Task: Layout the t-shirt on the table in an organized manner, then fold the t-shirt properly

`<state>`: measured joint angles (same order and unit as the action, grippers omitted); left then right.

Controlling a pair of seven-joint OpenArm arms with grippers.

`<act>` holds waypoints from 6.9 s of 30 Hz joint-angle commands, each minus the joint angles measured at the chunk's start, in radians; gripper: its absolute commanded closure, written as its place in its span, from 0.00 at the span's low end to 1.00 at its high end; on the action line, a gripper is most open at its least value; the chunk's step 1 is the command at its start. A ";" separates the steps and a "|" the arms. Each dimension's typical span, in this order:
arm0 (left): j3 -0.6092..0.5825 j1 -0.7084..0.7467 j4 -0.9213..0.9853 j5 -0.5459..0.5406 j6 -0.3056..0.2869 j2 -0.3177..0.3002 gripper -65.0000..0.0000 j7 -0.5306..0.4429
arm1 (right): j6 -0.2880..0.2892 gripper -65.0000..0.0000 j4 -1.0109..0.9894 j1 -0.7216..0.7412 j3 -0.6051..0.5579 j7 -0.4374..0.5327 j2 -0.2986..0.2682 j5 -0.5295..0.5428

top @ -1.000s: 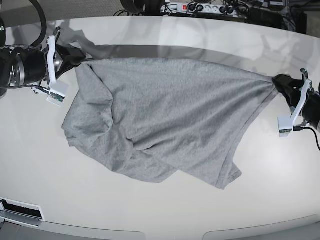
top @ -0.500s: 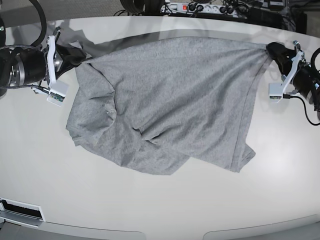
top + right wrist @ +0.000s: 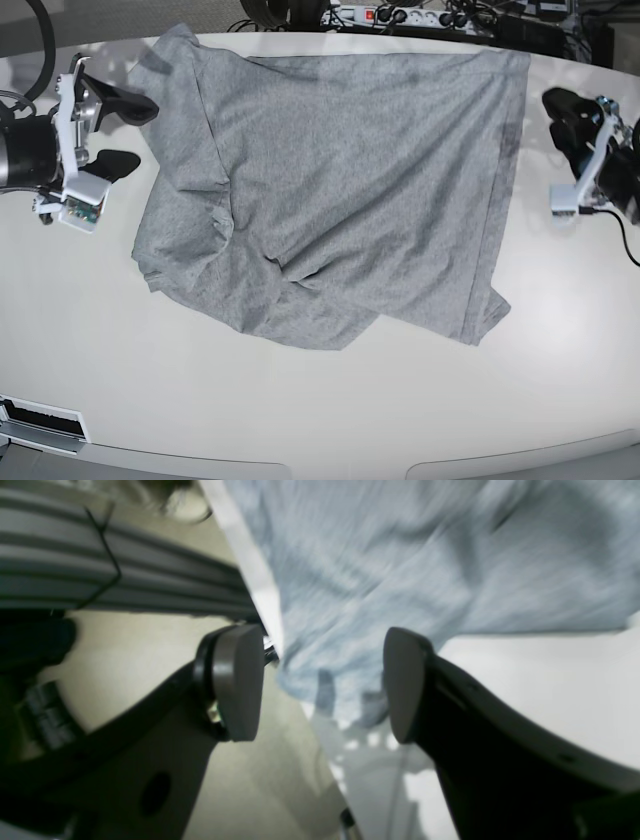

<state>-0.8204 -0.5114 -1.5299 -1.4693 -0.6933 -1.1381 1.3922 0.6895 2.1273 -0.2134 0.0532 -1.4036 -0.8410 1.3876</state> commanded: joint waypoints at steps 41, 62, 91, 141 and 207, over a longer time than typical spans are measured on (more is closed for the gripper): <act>0.208 -0.079 -0.003 0.194 0.029 0.041 0.45 -0.069 | -0.088 0.77 -0.566 0.224 0.025 0.444 0.711 -0.895; 0.208 -0.079 -0.003 0.196 0.029 0.041 0.45 -0.079 | -0.053 1.00 -0.623 0.255 0.026 0.441 0.712 -0.890; 0.208 -0.079 0.043 0.201 0.032 0.041 0.45 -0.084 | -0.449 1.00 -0.262 0.169 0.027 0.188 0.494 -1.332; 0.248 -0.079 0.047 0.285 0.070 0.063 0.45 -0.115 | -0.259 0.47 -0.292 0.222 0.024 0.535 0.497 -1.044; 0.769 -0.049 0.584 0.257 0.027 0.468 0.45 -0.155 | -0.015 1.00 -0.381 0.395 -0.119 0.457 0.584 -0.959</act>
<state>-0.0631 -0.5316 -0.9344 -1.1942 -0.6636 -0.6518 1.2526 0.6739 1.7325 0.1593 -0.0700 -0.9661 -0.2504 0.4133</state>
